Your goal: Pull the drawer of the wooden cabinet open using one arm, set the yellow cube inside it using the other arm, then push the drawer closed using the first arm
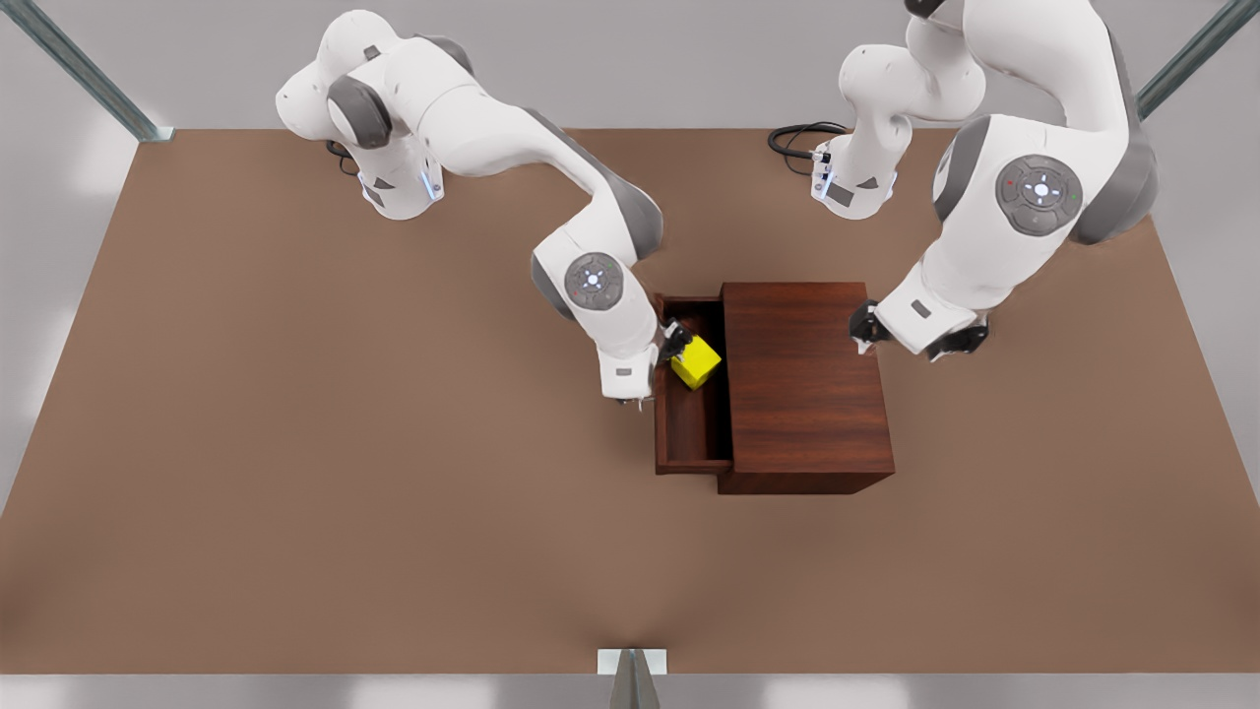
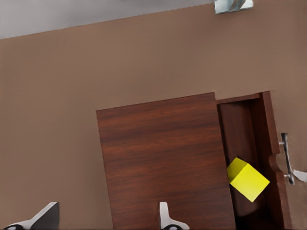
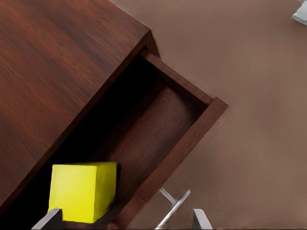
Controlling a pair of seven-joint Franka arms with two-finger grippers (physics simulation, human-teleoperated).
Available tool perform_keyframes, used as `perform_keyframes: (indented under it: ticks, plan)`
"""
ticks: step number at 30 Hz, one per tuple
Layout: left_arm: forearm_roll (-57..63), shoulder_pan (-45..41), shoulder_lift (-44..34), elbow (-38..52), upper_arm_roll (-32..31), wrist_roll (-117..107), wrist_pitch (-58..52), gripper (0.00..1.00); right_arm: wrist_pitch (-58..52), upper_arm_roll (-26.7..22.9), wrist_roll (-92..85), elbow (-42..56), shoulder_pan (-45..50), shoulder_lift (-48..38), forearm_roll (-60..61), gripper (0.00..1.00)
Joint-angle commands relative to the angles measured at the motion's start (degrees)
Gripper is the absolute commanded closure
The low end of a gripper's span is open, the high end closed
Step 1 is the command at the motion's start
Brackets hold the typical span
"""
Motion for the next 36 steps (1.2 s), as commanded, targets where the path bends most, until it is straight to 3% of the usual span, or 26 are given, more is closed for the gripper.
perform_keyframes:
  ticks: [1,4,6,8,9,10,11,12,15,36]
  plan:
    - [-0.04,-8.59,2.66,4.75,-0.16,-17.7,0.0,0.0,-14.54,-6.3,4.64,0.04,-3.13,-3.53,-0.15,0.0]
    - [4.88,-24.6,21.3,23.48,0.55,-52.17,1.06,0.0,-18.15,-13.69,-20.25,-0.83,-15.53,-5.56,-1.64,0.0]
    - [7.26,-30.05,26.14,25.42,0.64,-66.94,11.68,0.0,-21.05,-15.19,-22.54,-2.15,-22.03,-5.29,-3.57,0.0]
    - [8.57,-31.73,26.85,25.25,0.46,-69.85,13.45,0.0,-11.93,-14.75,-22.19,-17.69,-25.03,-12.48,-8.39,0.0]
    - [9.01,-31.82,27.55,23.41,0.46,-70.38,12.49,0.0,-6.12,-11.15,-17.36,-28.33,-27.04,-20.14,-14.73,0.0]
    - [8.93,-31.82,29.66,23.49,0.46,-71.08,13.36,0.0,-5.5,-1.77,-14.37,-29.49,-35.9,-21.11,-19.91,0.0]
    - [9.01,-31.73,31.94,23.49,0.55,-71.08,15.29,0.0,-5.59,17.12,-12.09,-29.57,-53.56,-21.11,-25.1,0.0]
    - [9.01,-31.82,33.44,23.49,0.46,-72.13,17.32,0.0,-5.76,27.7,-8.22,-31.06,-62.2,-21.72,-27.57,0.0]
    - [9.1,-31.99,37.04,23.58,0.99,-75.48,26.63,0.0,-9.36,28.14,-4.26,-30.89,-61.32,-22.26,-28.98,0.0]
    - [13.14,-32.25,38.01,12.77,1.25,-57.99,23.03,0.0,-9.19,28.76,-3.91,-30.81,-61.24,-19.97,-28.36,0.0]
